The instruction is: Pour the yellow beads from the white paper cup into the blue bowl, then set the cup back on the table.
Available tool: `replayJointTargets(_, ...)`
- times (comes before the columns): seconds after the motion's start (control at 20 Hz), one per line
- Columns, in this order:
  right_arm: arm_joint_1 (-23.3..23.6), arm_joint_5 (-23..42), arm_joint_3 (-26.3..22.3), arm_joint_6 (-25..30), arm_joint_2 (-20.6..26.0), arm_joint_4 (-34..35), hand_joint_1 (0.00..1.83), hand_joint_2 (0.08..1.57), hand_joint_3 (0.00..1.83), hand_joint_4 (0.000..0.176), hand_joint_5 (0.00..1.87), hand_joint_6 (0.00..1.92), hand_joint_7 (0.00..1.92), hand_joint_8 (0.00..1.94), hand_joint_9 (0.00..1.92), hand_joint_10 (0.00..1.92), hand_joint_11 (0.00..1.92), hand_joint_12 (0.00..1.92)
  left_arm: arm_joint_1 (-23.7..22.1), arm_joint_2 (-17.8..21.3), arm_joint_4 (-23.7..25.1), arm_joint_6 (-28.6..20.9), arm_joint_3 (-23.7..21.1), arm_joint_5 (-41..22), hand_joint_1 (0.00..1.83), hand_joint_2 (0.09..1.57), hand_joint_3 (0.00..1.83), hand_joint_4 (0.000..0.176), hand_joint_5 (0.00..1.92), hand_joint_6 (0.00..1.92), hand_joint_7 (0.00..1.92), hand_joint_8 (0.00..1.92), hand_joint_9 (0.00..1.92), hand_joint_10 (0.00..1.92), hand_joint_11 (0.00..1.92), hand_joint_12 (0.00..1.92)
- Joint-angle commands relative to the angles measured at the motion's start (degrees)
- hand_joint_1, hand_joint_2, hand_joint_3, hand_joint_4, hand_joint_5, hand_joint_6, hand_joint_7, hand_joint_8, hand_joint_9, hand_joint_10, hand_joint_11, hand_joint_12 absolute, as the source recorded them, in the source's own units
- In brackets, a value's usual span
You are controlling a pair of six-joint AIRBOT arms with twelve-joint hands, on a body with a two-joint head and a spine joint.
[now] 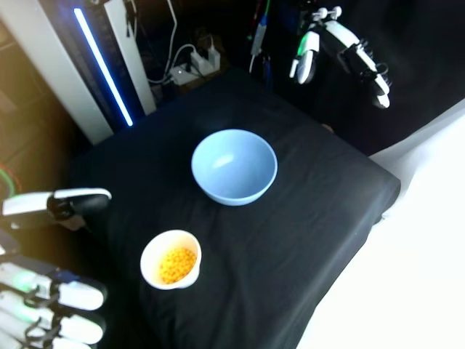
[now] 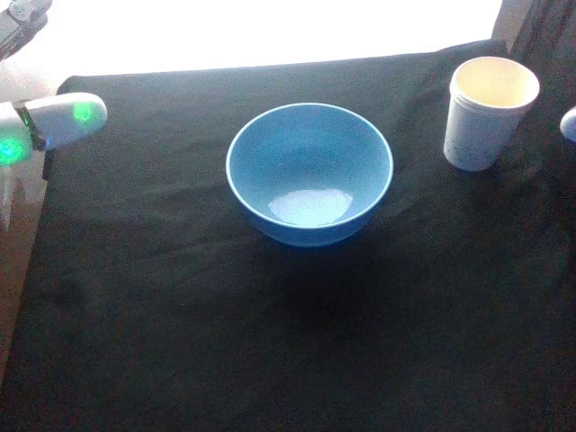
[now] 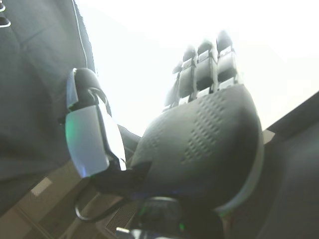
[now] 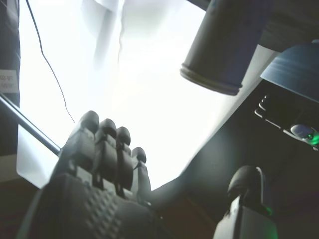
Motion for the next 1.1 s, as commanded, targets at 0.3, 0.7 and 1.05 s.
replayJointTargets(0.3, 0.4, 5.6, 1.5, 0.8, -1.7, 3.1, 0.7, 0.55, 0.01, 0.086, 0.04, 0.0, 0.01, 0.0, 0.0, 0.0, 0.0, 0.01, -0.6, -0.8, 0.4, -1.3, 0.6, -7.4, 0.57, 0.82, 0.0, 0.0, 0.13, 0.0, 0.18, 0.01, 0.12, 0.01, 0.02, 0.06)
replayJointTargets(0.7, 0.5, -1.7, 9.0, 5.8, -8.7, 7.7, 0.69, 0.6, 0.02, 0.084, 0.0, 0.0, 0.0, 0.0, 0.0, 0.0, 0.0, 0.0, -0.4, -1.3, 0.7, -2.6, 1.0, -7.8, 0.5, 0.83, 0.0, 0.0, 0.14, 0.0, 0.2, 0.01, 0.12, 0.0, 0.0, 0.04)
replayJointTargets(1.05, 0.5, -10.9, 13.4, 5.8, -10.4, 7.5, 0.65, 0.59, 0.01, 0.106, 0.03, 0.01, 0.0, 0.0, 0.0, 0.0, 0.01, 0.0, -0.4, -1.8, 1.2, -2.7, 1.3, -7.0, 0.48, 0.87, 0.01, 0.0, 0.14, 0.0, 0.2, 0.0, 0.14, 0.02, 0.11, 0.05)
